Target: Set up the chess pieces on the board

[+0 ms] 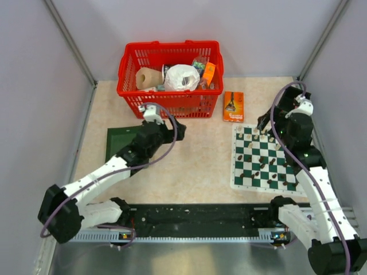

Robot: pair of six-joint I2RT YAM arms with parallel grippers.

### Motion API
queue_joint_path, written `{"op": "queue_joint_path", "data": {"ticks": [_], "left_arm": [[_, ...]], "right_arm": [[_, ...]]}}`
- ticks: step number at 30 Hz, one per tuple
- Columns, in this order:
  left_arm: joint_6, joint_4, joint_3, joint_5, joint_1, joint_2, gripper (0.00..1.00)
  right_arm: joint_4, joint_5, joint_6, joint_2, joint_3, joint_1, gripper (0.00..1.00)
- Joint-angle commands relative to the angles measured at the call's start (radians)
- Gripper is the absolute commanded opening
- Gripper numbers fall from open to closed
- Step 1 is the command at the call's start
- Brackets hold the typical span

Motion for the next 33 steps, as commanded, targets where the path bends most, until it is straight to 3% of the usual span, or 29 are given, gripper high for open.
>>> {"op": "queue_joint_path", "data": {"ticks": [1,4,9,15,19,22,26,33], "left_arm": [[0.005,0.024,0.062,-0.098,-0.141,0.084,0.96],[-0.011,0.053,0.079,-0.075,-0.202,0.151,0.95],[-0.053,0.112,0.111,0.03,-0.263,0.285,0.93],[-0.1,0.141,0.196,0.146,-0.283,0.461,0.91],[-0.108,0.146,0.254,0.227,-0.288,0.559,0.89],[-0.113,0.135,0.294,0.235,-0.293,0.613,0.87],[-0.163,0.072,0.326,0.235,-0.305,0.651,0.84],[-0.217,0.0,0.38,0.088,-0.414,0.702,0.79]], "right_arm": [[-0.104,0.131,0.053,0.029,0.016,-0.028,0.99],[-0.148,0.157,0.061,0.049,-0.001,-0.097,0.99],[-0.176,0.07,0.106,0.101,-0.009,-0.328,0.99],[-0.271,0.254,0.251,0.174,0.031,-0.477,0.99],[-0.247,0.211,0.29,0.173,0.008,-0.612,0.99],[-0.233,0.216,0.27,0.152,0.002,-0.622,0.99],[-0.175,0.105,0.245,0.095,-0.021,-0.62,0.99],[-0.161,0.03,0.228,0.105,0.003,-0.62,0.96]]}}
